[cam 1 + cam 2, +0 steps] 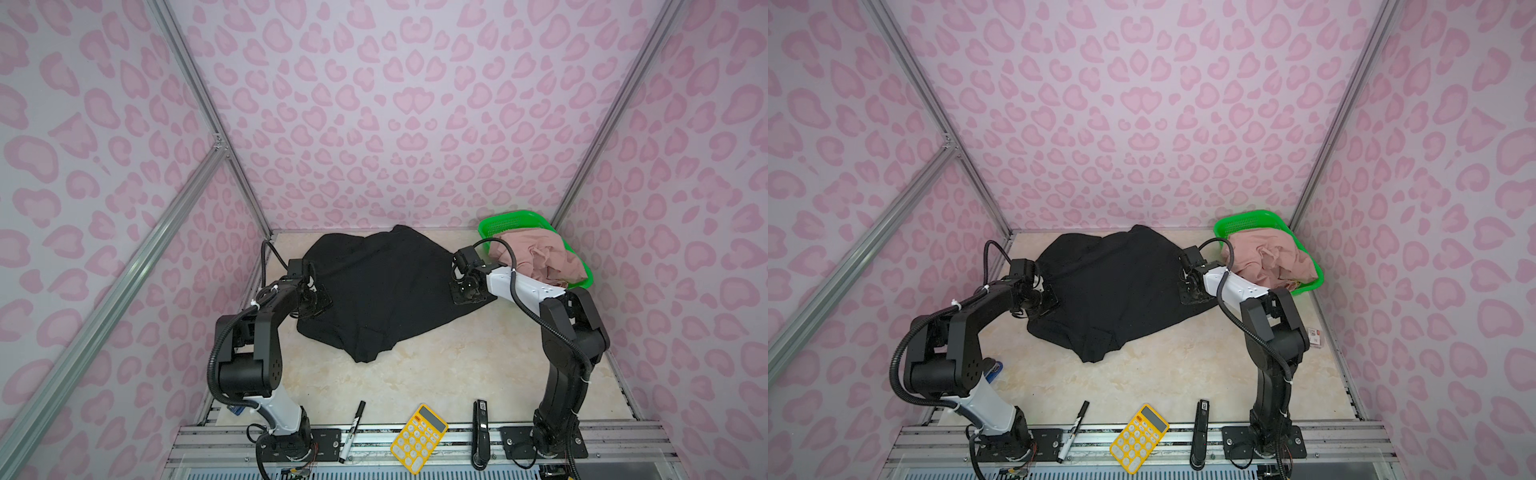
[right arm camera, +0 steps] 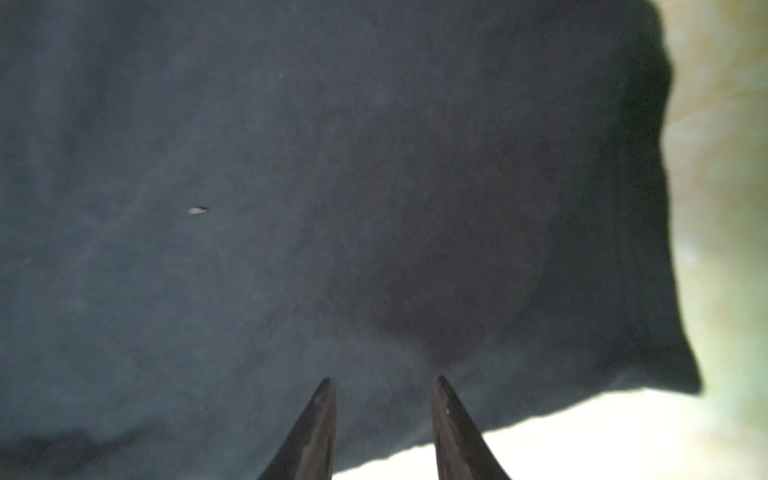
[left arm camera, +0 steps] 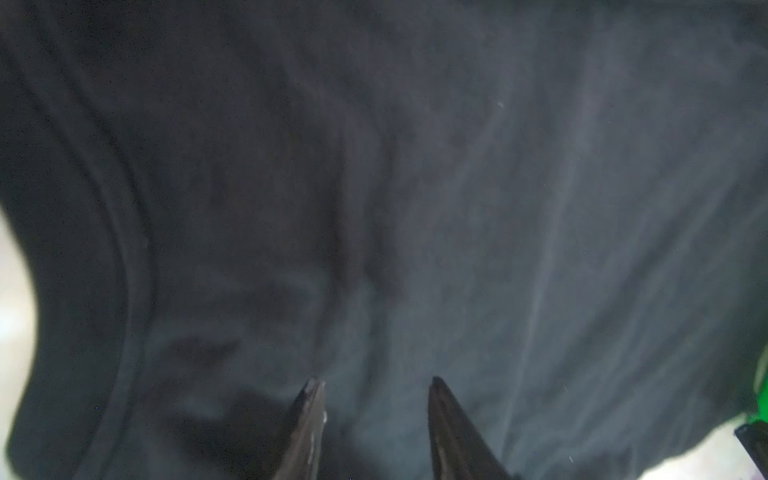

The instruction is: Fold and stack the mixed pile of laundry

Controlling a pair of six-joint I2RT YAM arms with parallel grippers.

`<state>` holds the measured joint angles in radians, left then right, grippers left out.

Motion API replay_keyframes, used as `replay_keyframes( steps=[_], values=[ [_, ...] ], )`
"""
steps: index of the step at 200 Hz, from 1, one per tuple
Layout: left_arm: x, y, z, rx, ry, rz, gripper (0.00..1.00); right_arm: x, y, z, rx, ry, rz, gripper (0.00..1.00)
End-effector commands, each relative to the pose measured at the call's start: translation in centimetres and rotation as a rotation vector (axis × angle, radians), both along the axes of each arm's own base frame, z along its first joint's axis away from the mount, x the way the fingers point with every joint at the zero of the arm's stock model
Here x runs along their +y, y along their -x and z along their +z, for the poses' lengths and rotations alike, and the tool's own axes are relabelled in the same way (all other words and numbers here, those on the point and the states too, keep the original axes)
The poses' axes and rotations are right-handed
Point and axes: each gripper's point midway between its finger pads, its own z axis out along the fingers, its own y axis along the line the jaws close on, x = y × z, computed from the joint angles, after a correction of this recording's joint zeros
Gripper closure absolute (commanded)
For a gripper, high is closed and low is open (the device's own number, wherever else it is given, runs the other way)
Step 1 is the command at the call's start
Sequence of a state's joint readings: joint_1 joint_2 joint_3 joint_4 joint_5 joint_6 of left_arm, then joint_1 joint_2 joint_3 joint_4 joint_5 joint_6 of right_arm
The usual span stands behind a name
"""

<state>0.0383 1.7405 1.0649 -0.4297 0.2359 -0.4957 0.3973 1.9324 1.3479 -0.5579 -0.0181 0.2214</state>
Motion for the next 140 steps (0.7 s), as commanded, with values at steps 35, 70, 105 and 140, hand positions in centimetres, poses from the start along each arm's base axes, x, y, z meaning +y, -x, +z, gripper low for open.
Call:
replay_keyframes(
  steps=[35, 70, 105, 140],
  values=[
    [1.9, -3.3, -2.9, 0.033, 0.015, 0.057, 0.67, -0.5, 2.1, -3.2, 0.103, 0.036, 0.01, 0.67],
    [2.6, -4.5, -3.3, 0.044, 0.025, 0.059, 0.67, 0.1, 6.7, -3.8, 0.172, 0.051, 0.038, 0.68],
    [2.7, -6.0, -3.3, 0.043, 0.029, 0.037, 0.68, 2.8, 12.2, -3.9, 0.228, 0.003, 0.074, 0.68],
    [1.1, -7.9, -2.2, 0.018, 0.024, -0.049, 0.68, 4.4, 16.3, -3.6, 0.247, -0.103, 0.056, 0.67]
  ],
)
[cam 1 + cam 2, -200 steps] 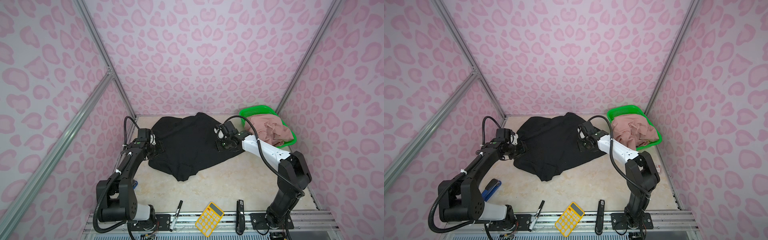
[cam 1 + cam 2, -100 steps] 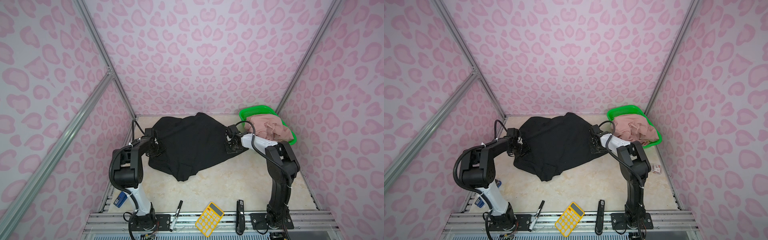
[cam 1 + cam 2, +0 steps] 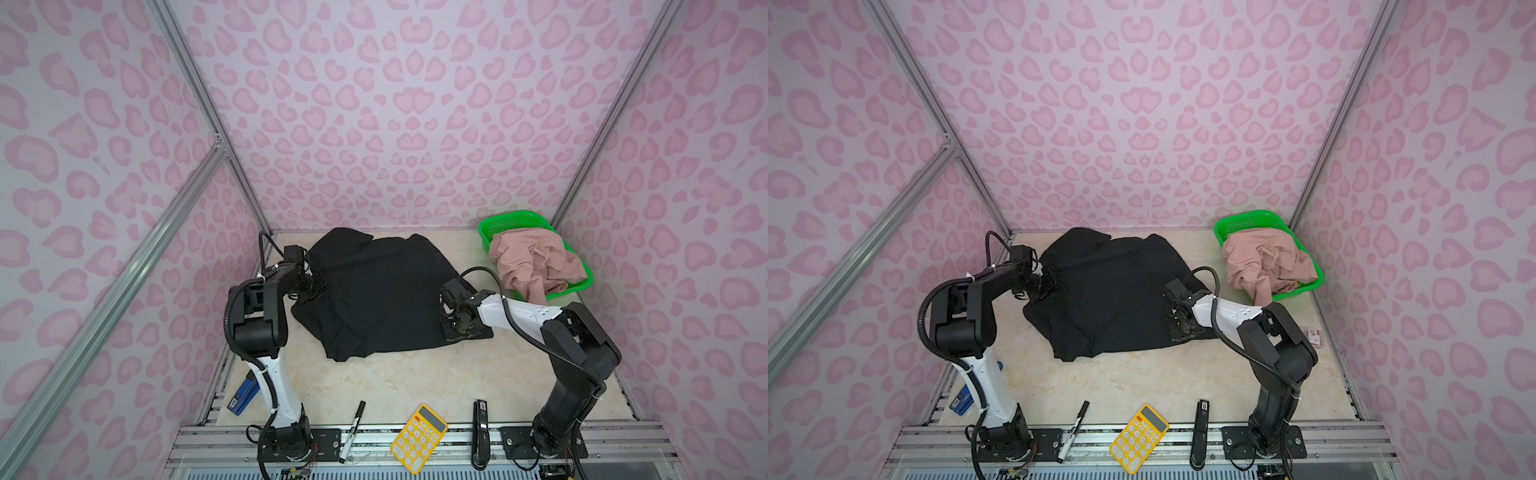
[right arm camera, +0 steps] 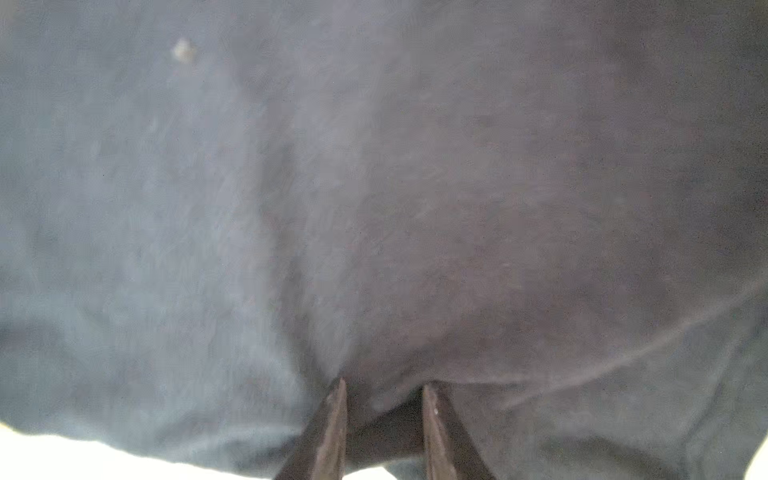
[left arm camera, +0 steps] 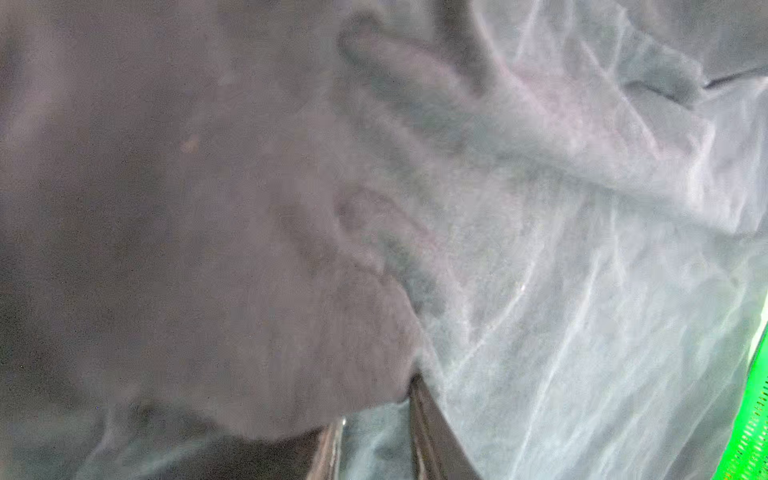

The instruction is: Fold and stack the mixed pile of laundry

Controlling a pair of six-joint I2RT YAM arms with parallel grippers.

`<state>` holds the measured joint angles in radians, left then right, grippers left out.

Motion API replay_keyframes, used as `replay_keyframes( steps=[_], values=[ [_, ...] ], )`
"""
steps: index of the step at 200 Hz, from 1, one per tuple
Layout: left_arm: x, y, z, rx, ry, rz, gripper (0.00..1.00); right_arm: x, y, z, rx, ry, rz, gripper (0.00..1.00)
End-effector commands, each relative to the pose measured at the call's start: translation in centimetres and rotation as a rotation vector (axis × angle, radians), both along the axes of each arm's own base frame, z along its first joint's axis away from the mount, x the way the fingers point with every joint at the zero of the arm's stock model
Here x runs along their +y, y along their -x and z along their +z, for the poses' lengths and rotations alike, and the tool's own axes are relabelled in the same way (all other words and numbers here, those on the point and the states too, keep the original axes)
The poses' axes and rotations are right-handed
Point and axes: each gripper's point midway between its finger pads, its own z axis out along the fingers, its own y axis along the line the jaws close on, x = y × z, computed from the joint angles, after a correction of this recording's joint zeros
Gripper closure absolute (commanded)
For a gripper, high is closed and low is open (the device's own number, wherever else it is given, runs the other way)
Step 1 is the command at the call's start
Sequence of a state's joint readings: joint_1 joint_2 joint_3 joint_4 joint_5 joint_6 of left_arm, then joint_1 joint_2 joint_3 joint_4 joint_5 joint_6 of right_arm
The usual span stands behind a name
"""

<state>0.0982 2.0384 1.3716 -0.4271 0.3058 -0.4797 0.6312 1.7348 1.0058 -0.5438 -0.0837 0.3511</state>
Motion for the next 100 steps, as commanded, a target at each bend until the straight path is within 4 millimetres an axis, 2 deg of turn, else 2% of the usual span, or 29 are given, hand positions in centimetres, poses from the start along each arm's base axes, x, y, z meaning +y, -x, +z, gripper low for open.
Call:
replay_keyframes(
  steps=[1, 19, 35, 39, 61, 83, 100],
  values=[
    [-0.9, -0.2, -0.3, 0.035, -0.035, -0.074, 0.68, 0.1, 3.3, -0.7, 0.094, -0.067, -0.077, 0.67],
    [-2.0, -1.3, 0.1, 0.018, -0.033, -0.113, 0.66, -0.6, 2.7, -0.3, 0.066, -0.11, -0.13, 0.67],
    [-2.3, -2.8, 1.1, -0.031, -0.023, -0.11, 0.65, -1.3, 1.3, 0.3, 0.038, -0.124, -0.157, 0.67],
    [-2.2, -3.1, 1.3, -0.043, -0.029, -0.106, 0.6, -1.6, 0.9, 0.5, 0.027, -0.123, -0.166, 0.67],
    [-1.4, -4.4, 3.5, -0.088, -0.065, -0.099, 0.52, -3.1, -1.2, 1.6, -0.016, -0.103, -0.206, 0.66],
    [-0.3, -3.4, 6.6, -0.1, -0.133, -0.095, 0.41, -3.8, -2.2, 3.2, -0.054, -0.081, -0.197, 0.61],
    [0.0, -0.6, 8.3, -0.105, -0.165, -0.09, 0.34, -4.4, -2.1, 4.2, -0.076, -0.066, -0.193, 0.55]
  ],
)
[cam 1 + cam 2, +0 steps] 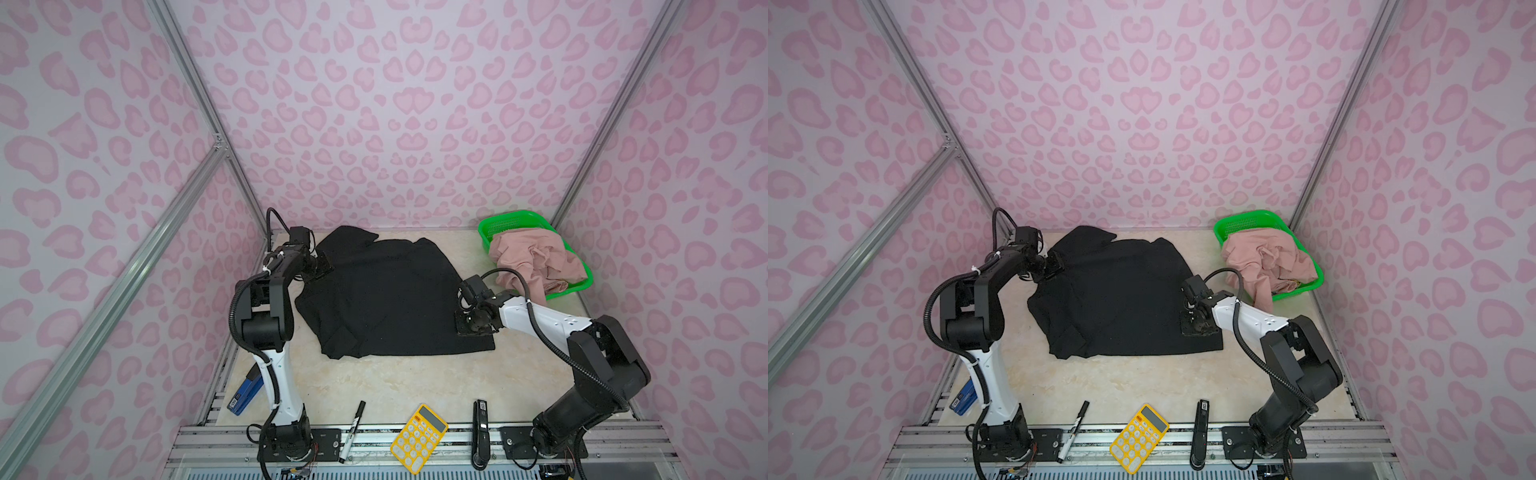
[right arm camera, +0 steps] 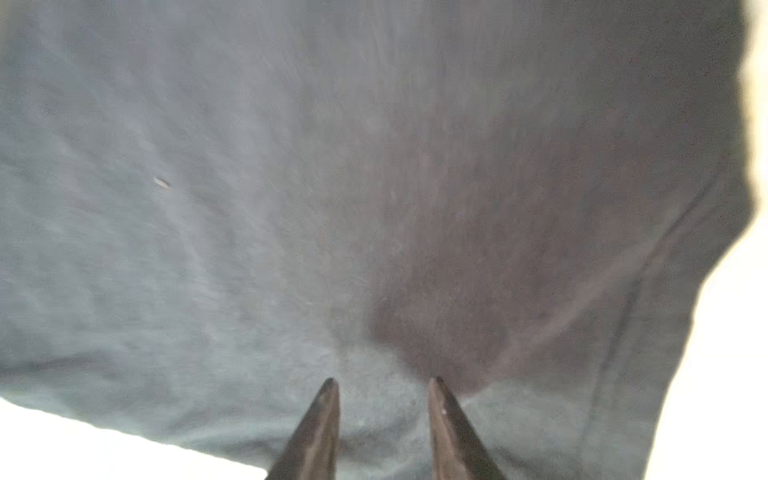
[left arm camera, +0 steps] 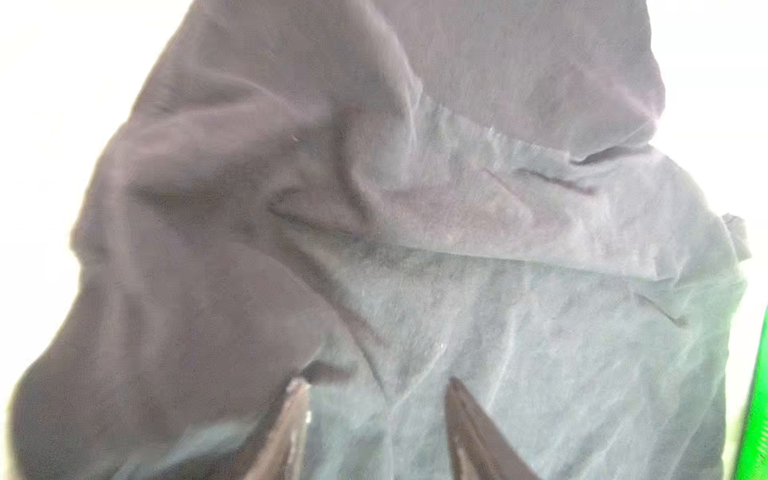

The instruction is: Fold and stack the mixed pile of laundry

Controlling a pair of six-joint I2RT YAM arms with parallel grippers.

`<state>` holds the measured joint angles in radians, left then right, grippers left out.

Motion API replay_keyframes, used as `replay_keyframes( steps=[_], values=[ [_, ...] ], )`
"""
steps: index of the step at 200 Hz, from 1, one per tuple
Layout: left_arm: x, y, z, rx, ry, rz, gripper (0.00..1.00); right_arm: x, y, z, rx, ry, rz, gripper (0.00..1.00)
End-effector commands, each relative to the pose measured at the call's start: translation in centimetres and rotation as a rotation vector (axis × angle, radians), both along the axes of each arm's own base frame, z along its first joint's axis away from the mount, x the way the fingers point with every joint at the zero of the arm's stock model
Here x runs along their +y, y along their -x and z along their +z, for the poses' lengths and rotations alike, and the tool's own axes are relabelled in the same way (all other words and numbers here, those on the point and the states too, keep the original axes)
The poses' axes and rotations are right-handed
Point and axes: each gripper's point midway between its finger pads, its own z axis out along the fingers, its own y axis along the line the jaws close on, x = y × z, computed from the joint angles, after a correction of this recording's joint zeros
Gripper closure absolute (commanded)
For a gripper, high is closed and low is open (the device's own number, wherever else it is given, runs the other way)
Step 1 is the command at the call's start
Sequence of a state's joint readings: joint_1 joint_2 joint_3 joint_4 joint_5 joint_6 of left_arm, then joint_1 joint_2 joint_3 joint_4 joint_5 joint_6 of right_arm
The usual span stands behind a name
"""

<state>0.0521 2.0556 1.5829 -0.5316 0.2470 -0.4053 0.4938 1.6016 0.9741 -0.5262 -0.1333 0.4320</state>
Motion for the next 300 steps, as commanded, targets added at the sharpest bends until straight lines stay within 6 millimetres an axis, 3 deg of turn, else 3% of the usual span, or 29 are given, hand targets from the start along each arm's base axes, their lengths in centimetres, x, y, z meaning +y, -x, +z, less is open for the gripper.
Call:
replay_keyframes(
  steps=[1, 19, 28, 51, 82, 148, 180, 211, 227, 255, 300],
  values=[
    [0.9, 3.5, 3.4, -0.008, -0.074, -0.001, 0.34, -1.4, 0.3, 0.8, -0.009, 0.057, 0.004, 0.54],
    [-0.7, 7.4, 4.3, -0.003, -0.059, -0.052, 0.33, -2.7, 0.7, 1.2, -0.015, 0.072, -0.02, 0.52],
    [-1.8, 10.2, 3.2, 0.039, -0.068, -0.09, 0.34, -3.5, 1.1, 1.2, -0.012, 0.071, -0.038, 0.52],
    [-4.0, 15.3, 2.2, 0.088, -0.108, -0.163, 0.36, -5.5, 1.8, 1.1, -0.007, 0.061, -0.083, 0.52],
    [-5.6, 18.8, 1.3, 0.113, -0.102, -0.189, 0.39, -7.0, 2.6, 0.8, -0.002, 0.038, -0.117, 0.52],
    [-6.6, 20.7, -3.0, 0.171, -0.079, -0.224, 0.39, -7.9, 3.9, -1.7, 0.034, -0.009, -0.17, 0.46],
    [-6.7, 20.8, -3.8, 0.177, -0.075, -0.226, 0.49, -7.7, 3.8, -3.0, 0.052, -0.037, -0.183, 0.46],
    [-6.9, 20.8, -2.4, 0.142, -0.06, -0.225, 0.63, -7.3, 3.9, -3.8, 0.069, -0.058, -0.177, 0.48],
    [-6.8, 20.9, -1.6, 0.129, -0.064, -0.219, 0.76, -7.4, 4.0, -4.2, 0.076, -0.05, -0.182, 0.51],
    [-6.5, 21.1, -0.2, 0.112, -0.07, -0.2, 0.96, -8.0, 4.2, -4.5, 0.09, -0.016, -0.188, 0.69],
    [-4.6, 20.8, 4.9, 0.014, -0.153, -0.137, 0.97, -10.0, 4.0, -2.0, 0.035, 0.091, -0.207, 0.96]
  ],
)
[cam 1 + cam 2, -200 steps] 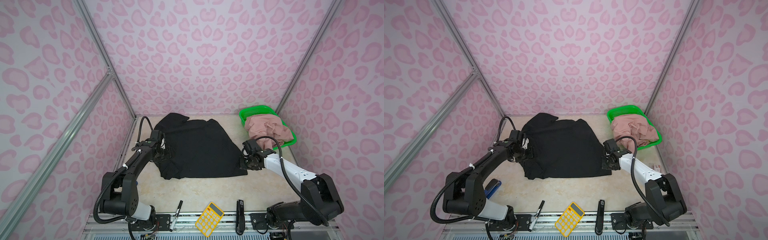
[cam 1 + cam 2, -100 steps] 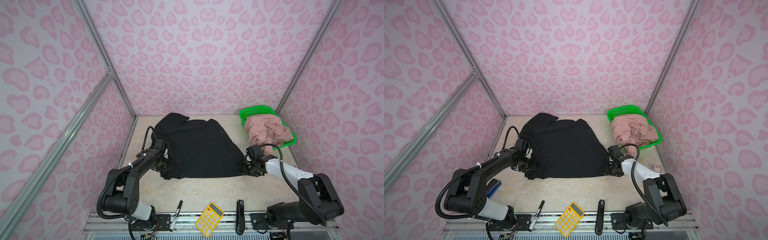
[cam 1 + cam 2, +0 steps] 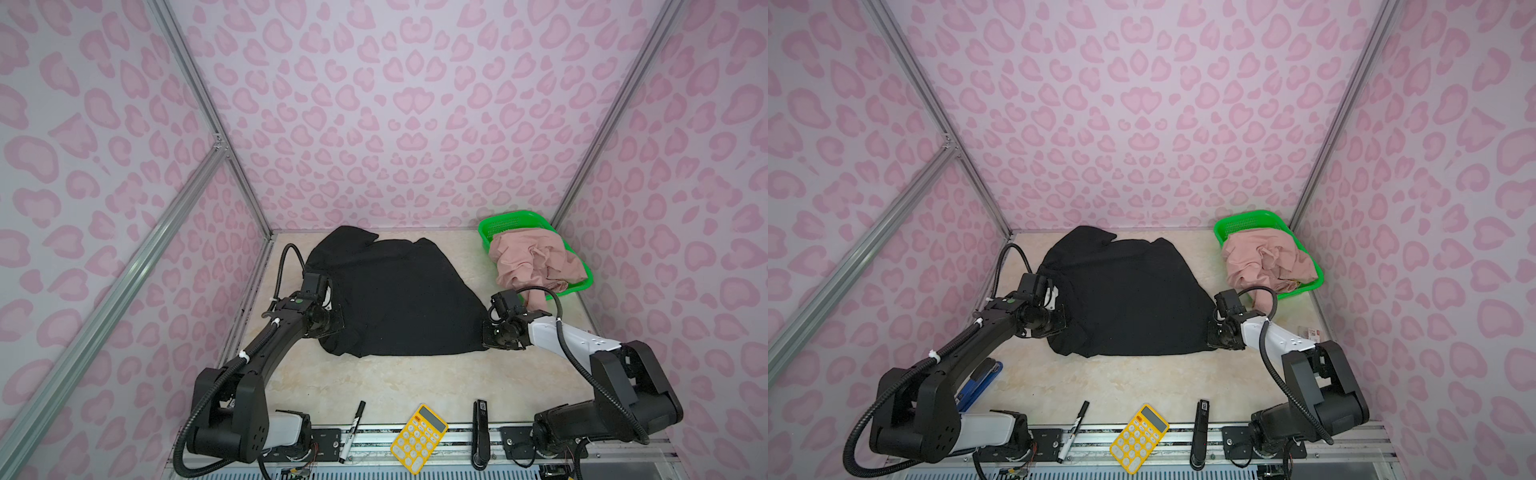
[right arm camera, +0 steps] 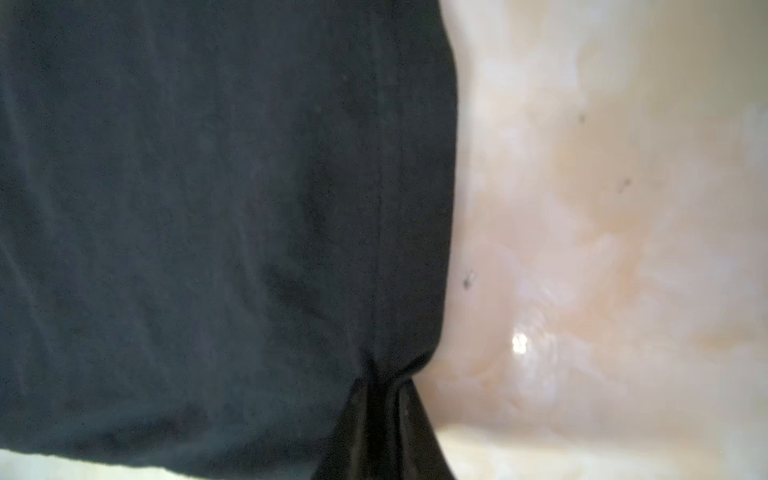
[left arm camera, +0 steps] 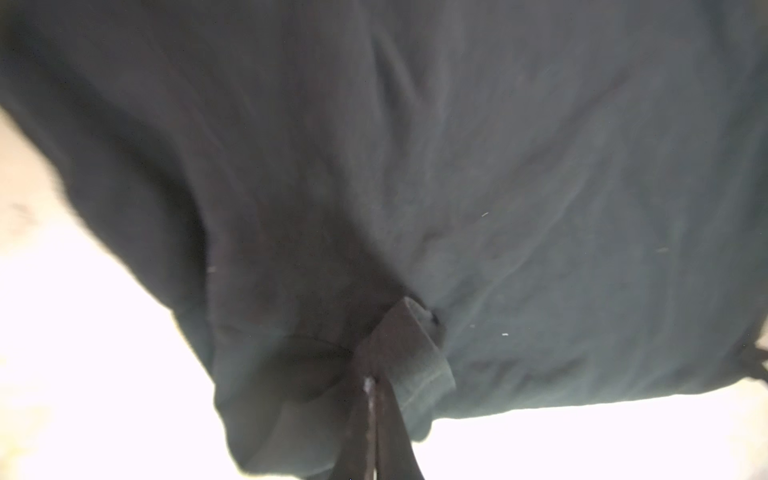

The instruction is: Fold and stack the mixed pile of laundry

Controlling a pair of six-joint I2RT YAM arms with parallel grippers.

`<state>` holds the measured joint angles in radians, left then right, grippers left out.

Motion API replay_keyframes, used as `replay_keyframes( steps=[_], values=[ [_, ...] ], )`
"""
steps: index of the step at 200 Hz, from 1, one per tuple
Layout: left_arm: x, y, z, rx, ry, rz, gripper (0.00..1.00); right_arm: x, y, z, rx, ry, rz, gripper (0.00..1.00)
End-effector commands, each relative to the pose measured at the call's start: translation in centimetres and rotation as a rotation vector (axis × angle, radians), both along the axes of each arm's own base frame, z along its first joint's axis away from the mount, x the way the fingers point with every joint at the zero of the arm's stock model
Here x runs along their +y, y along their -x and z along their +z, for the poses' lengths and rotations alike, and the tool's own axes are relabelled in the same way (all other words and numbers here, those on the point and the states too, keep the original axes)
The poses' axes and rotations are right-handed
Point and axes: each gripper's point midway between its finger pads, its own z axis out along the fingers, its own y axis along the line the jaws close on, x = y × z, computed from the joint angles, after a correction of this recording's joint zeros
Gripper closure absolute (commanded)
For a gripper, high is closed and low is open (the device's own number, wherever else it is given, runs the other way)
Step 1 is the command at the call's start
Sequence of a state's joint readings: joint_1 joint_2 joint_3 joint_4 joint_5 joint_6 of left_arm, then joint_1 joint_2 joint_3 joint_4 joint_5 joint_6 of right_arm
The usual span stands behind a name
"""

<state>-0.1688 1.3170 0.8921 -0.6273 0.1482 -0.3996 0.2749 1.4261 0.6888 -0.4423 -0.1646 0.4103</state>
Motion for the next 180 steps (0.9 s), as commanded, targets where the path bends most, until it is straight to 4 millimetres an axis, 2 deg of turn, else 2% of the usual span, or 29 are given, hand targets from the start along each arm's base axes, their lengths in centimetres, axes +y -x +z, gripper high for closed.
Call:
replay_keyframes(
  steps=[1, 34, 61, 74, 86, 130, 149, 162, 166, 174, 180],
  values=[
    [1.5, 0.2, 2.5, -0.039, -0.058, 0.044, 0.97, -1.9, 0.6, 1.0, 0.014, 0.102, -0.017, 0.96],
    [2.5, 0.1, 6.6, -0.127, -0.053, 0.069, 0.97, -3.1, 0.3, 3.3, -0.02, 0.171, -0.023, 1.0],
    [3.4, 0.6, 7.9, -0.153, -0.047, 0.088, 0.97, -4.0, 0.6, 4.3, -0.035, 0.213, -0.036, 1.0],
    [3.1, 0.8, 8.2, -0.168, -0.016, 0.069, 0.97, -4.2, 0.8, 4.4, -0.037, 0.221, -0.045, 1.0],
    [1.9, 1.1, 8.6, -0.188, 0.056, 0.006, 0.97, -4.4, 0.9, 4.3, -0.034, 0.227, -0.054, 1.0],
    [-5.0, 2.4, 10.4, -0.206, 0.397, -0.308, 0.94, -4.2, 1.1, 3.8, -0.022, 0.215, -0.063, 1.0],
    [-7.3, 2.9, 10.6, -0.196, 0.513, -0.417, 0.86, -4.0, 0.9, 3.8, -0.027, 0.202, -0.067, 1.0],
    [-6.3, 1.8, 9.2, -0.166, 0.431, -0.355, 0.79, -3.9, 0.8, 3.7, -0.024, 0.195, -0.064, 1.0],
    [-5.8, 1.5, 8.7, -0.153, 0.397, -0.328, 0.72, -3.9, 0.8, 3.7, -0.025, 0.194, -0.067, 1.0],
    [-3.4, 0.6, 7.2, -0.12, 0.252, -0.214, 0.59, -3.8, 0.8, 3.7, -0.025, 0.191, -0.066, 1.0],
    [-1.3, 0.2, 6.2, -0.091, 0.139, -0.119, 0.54, -3.8, 0.8, 3.7, -0.025, 0.19, -0.066, 1.0]
  ],
)
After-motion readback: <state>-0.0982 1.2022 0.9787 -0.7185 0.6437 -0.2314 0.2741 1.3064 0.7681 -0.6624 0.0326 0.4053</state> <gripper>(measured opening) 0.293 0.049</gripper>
